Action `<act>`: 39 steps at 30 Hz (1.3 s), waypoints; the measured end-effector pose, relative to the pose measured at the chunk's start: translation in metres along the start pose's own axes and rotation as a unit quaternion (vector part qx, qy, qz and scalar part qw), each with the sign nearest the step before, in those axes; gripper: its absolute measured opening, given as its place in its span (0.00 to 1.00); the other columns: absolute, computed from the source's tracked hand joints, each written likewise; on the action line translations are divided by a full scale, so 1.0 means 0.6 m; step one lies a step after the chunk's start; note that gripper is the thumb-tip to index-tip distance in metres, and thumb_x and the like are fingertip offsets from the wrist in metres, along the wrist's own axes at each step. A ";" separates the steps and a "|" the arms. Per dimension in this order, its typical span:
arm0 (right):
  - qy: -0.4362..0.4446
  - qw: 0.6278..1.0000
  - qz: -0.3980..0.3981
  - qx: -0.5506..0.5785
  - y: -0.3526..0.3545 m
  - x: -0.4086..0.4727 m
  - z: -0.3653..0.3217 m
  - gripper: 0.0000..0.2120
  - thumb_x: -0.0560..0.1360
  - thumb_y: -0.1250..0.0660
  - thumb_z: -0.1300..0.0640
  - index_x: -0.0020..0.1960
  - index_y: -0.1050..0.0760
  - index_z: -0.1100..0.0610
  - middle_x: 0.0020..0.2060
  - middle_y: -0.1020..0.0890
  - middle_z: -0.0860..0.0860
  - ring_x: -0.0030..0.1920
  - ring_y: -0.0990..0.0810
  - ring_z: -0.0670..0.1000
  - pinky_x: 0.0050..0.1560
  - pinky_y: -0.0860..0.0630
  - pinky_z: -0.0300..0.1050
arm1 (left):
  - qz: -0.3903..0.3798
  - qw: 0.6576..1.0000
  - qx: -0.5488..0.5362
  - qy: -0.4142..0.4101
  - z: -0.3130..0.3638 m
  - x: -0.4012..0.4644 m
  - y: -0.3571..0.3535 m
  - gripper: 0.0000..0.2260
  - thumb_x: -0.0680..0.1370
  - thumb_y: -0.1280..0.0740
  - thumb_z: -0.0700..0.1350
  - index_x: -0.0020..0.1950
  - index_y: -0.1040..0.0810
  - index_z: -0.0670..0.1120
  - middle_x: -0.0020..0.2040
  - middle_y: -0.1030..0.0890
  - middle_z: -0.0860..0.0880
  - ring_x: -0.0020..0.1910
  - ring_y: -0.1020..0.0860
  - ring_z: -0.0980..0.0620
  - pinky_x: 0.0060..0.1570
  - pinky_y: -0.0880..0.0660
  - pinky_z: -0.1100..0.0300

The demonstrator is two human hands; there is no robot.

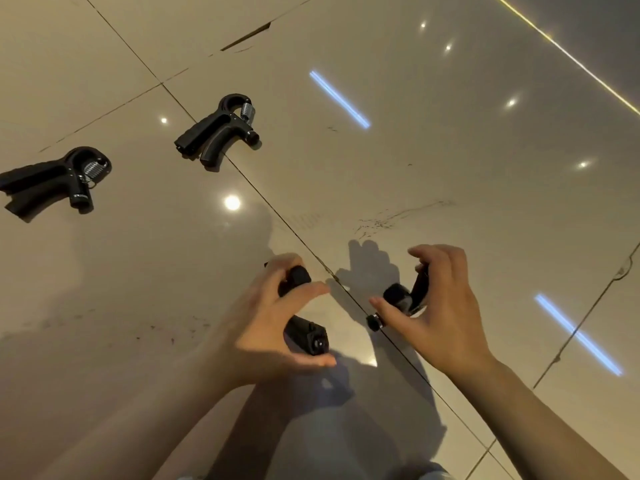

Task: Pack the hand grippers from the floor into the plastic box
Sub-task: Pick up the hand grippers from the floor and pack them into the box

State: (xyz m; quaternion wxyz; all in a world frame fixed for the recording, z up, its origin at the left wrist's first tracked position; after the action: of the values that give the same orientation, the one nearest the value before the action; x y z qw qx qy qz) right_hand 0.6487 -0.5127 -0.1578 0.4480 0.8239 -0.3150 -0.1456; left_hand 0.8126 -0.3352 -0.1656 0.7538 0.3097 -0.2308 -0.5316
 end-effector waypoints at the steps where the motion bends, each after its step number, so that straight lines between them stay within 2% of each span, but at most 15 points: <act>1: -0.007 1.000 0.018 -0.016 0.002 -0.003 -0.002 0.28 0.65 0.28 0.42 0.59 0.30 0.56 0.54 0.34 0.48 0.50 0.31 0.45 0.44 0.33 0.31 | 0.033 0.999 -0.019 0.031 0.003 -0.001 0.000 0.31 0.60 0.30 0.67 0.59 0.26 0.56 0.62 0.40 0.55 0.56 0.29 0.57 0.56 0.31 0.66; 4: 0.034 0.995 0.064 -0.072 -0.001 -0.011 -0.004 0.18 0.68 0.32 0.44 0.47 0.23 0.59 0.49 0.28 0.53 0.52 0.31 0.52 0.47 0.33 0.40 | 0.115 0.990 -0.039 0.078 0.005 -0.008 -0.003 0.30 0.59 0.27 0.63 0.57 0.22 0.50 0.60 0.40 0.56 0.51 0.31 0.64 0.54 0.35 0.77; 5: 0.065 0.991 0.071 -0.092 -0.002 -0.014 -0.003 0.16 0.69 0.32 0.46 0.45 0.22 0.59 0.48 0.26 0.55 0.54 0.30 0.54 0.49 0.32 0.44 | 0.132 0.987 -0.038 0.088 0.005 -0.012 -0.002 0.31 0.60 0.27 0.62 0.58 0.23 0.50 0.60 0.40 0.55 0.52 0.30 0.62 0.56 0.35 0.76; 7: 0.123 0.979 0.081 -0.139 0.000 -0.019 0.001 0.13 0.72 0.34 0.50 0.43 0.21 0.60 0.48 0.23 0.58 0.57 0.27 0.60 0.53 0.31 0.52 | 0.145 0.984 -0.021 0.098 0.002 -0.025 0.001 0.30 0.61 0.28 0.62 0.59 0.23 0.50 0.62 0.40 0.53 0.57 0.30 0.54 0.59 0.33 0.68; 10: 0.167 0.963 0.083 -0.193 0.002 -0.026 0.011 0.12 0.75 0.38 0.52 0.44 0.21 0.60 0.47 0.20 0.57 0.56 0.26 0.61 0.52 0.32 0.57 | 0.143 0.986 0.053 0.063 -0.005 -0.036 0.016 0.28 0.64 0.32 0.61 0.60 0.25 0.50 0.66 0.38 0.47 0.57 0.31 0.48 0.58 0.32 0.60; 13: 0.199 0.953 0.079 -0.213 -0.006 -0.033 0.014 0.13 0.77 0.39 0.52 0.45 0.21 0.59 0.47 0.20 0.56 0.55 0.27 0.61 0.53 0.31 0.58 | 0.148 0.981 0.127 0.025 -0.013 -0.033 0.020 0.28 0.67 0.34 0.61 0.61 0.24 0.47 0.62 0.30 0.45 0.55 0.31 0.43 0.50 0.27 0.52; 15: 0.222 0.951 0.079 -0.201 -0.012 -0.035 0.015 0.10 0.77 0.39 0.53 0.46 0.24 0.58 0.47 0.19 0.56 0.57 0.28 0.62 0.55 0.30 0.60 | 0.164 0.974 0.158 -0.005 -0.015 -0.030 0.015 0.25 0.69 0.34 0.59 0.59 0.23 0.45 0.56 0.25 0.43 0.58 0.31 0.40 0.50 0.26 0.45; 18: 0.218 0.955 0.095 -0.179 -0.017 -0.028 0.022 0.05 0.75 0.34 0.57 0.47 0.27 0.58 0.47 0.18 0.55 0.59 0.28 0.63 0.53 0.28 0.60 | 0.172 0.971 0.165 -0.030 -0.013 -0.019 0.017 0.20 0.71 0.33 0.53 0.58 0.22 0.44 0.49 0.21 0.44 0.56 0.28 0.41 0.50 0.27 0.44; 23: 0.187 0.960 0.112 -0.176 -0.019 -0.027 0.041 0.09 0.73 0.32 0.60 0.51 0.29 0.58 0.46 0.18 0.55 0.54 0.24 0.66 0.53 0.28 0.59 | 0.139 0.965 0.209 -0.069 -0.009 -0.012 0.021 0.18 0.69 0.34 0.52 0.55 0.18 0.47 0.53 0.19 0.47 0.52 0.28 0.45 0.53 0.31 0.45; 27: 0.168 0.963 0.122 -0.171 -0.016 -0.037 0.046 0.13 0.70 0.29 0.62 0.52 0.29 0.57 0.46 0.18 0.54 0.56 0.25 0.66 0.54 0.28 0.57 | 0.148 0.950 0.237 -0.139 -0.004 -0.009 0.012 0.15 0.67 0.31 0.50 0.51 0.16 0.46 0.51 0.18 0.47 0.52 0.27 0.45 0.59 0.34 0.38; 30: 0.179 0.961 0.122 -0.173 -0.015 -0.038 0.039 0.12 0.69 0.29 0.62 0.51 0.28 0.57 0.46 0.18 0.54 0.56 0.25 0.67 0.54 0.28 0.57 | 0.154 0.945 0.236 -0.168 -0.003 -0.006 0.005 0.12 0.66 0.31 0.49 0.45 0.16 0.45 0.50 0.17 0.47 0.55 0.26 0.43 0.59 0.32 0.42; 32: 0.196 0.958 0.119 -0.174 -0.021 -0.040 0.028 0.11 0.69 0.29 0.62 0.49 0.27 0.58 0.46 0.18 0.54 0.55 0.25 0.66 0.53 0.28 0.59 | 0.148 0.942 0.244 -0.177 0.000 -0.006 0.001 0.12 0.67 0.31 0.49 0.47 0.16 0.47 0.52 0.17 0.49 0.57 0.26 0.44 0.58 0.33 0.43; 36: 0.215 0.954 0.106 -0.181 -0.023 -0.038 0.014 0.04 0.72 0.31 0.60 0.46 0.23 0.59 0.44 0.18 0.54 0.55 0.27 0.64 0.51 0.27 0.59 | 0.105 0.942 0.257 -0.191 0.005 -0.004 -0.015 0.17 0.70 0.34 0.49 0.59 0.20 0.52 0.55 0.18 0.51 0.58 0.26 0.46 0.55 0.32 0.45; 39: 0.185 0.962 0.096 -0.178 -0.014 -0.026 0.013 0.06 0.75 0.35 0.57 0.45 0.22 0.59 0.43 0.18 0.53 0.56 0.27 0.64 0.50 0.27 0.58 | 0.100 0.920 0.303 -0.227 0.006 -0.009 -0.036 0.21 0.71 0.36 0.50 0.65 0.28 0.54 0.55 0.19 0.51 0.58 0.26 0.47 0.51 0.30 0.45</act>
State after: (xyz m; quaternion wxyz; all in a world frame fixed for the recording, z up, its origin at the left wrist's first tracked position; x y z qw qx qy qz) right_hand 0.6359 -0.5042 -0.1697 0.6498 0.7095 -0.2729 -0.0007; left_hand 0.7940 -0.3360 -0.1787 0.6007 0.3701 -0.5754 -0.4138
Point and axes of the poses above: each hand's wrist, its own x-axis towards the middle knuckle, its own y-axis out of the back of the hand, z = x × y, the point moved 1 cm from there along x, towards the middle knuckle
